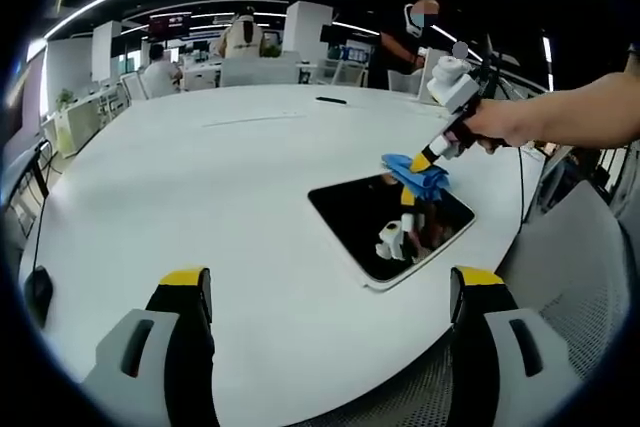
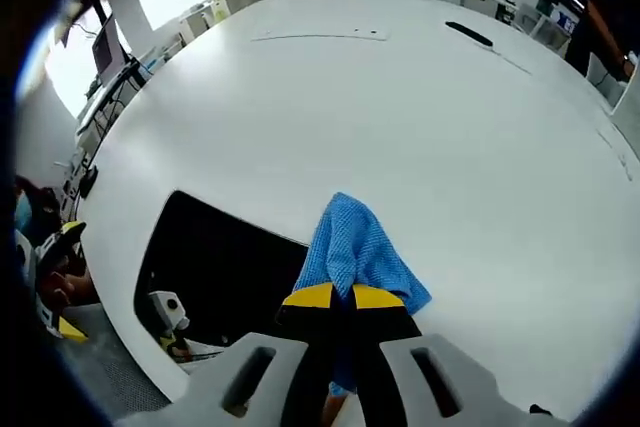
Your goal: Wipe the mirror surface with the cleaning cloth until all visible marks leave the cleaned area.
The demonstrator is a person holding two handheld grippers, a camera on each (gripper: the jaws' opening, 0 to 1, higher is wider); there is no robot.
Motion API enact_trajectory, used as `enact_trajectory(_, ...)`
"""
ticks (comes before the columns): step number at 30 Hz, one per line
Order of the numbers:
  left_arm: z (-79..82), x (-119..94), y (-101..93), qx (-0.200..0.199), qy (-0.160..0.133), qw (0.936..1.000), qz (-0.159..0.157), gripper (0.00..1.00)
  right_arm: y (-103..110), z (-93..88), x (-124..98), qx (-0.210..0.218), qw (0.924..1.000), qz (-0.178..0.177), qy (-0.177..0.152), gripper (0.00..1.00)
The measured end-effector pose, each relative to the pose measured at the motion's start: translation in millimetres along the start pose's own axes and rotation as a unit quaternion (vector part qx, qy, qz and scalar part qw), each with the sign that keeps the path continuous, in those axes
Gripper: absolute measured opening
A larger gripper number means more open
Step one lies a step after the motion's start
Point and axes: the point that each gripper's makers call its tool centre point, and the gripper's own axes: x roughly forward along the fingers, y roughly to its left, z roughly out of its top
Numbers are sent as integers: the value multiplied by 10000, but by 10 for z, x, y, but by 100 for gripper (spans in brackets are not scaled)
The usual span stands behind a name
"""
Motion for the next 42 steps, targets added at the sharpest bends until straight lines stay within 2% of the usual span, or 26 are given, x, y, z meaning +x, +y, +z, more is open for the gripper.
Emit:
enact_trajectory(11, -4, 0, 14, 21, 0, 10000, 41, 99, 17, -23, -51, 184, 9997, 153, -6, 0)
enact_trajectory(16, 3, -4, 24, 12, -26, 10000, 55, 99, -77, 82, -269, 297, 9991, 173, -244, 0)
enact_trajectory(20, 24, -7, 29, -4, -84, 9999, 70, 99, -257, 58, -458, 323, 9991, 126, -256, 0)
enact_trajectory(24, 25, -4, 16, 25, -86, 9999, 46, 99, -456, -92, -594, 424, 9990, -2, -163, 0)
enact_trajectory(26, 23, -2, 7, 46, -77, 10000, 29, 99, -574, -207, -632, 376, 9991, -183, -108, 0)
enact_trajectory(29, 31, -4, 1, 55, -96, 9999, 11, 99, -663, -354, -610, 578, 9981, -193, -39, 0)
enact_trajectory(38, 14, -4, -15, 61, -49, 10000, -19, 99, -708, -690, -362, 616, 9975, -246, 251, 1)
enact_trajectory(40, 22, -9, -4, 70, -70, 9999, 14, 99, -700, -806, -277, 492, 9978, -209, 385, 1)
enact_trajectory(41, 22, -10, 2, 75, -68, 9999, 34, 99, -702, -734, -286, 118, 9998, -127, 114, 0)
enact_trajectory(42, 23, -13, 16, 76, -66, 9999, 76, 99, -668, -784, -340, 162, 9995, -130, 240, 0)
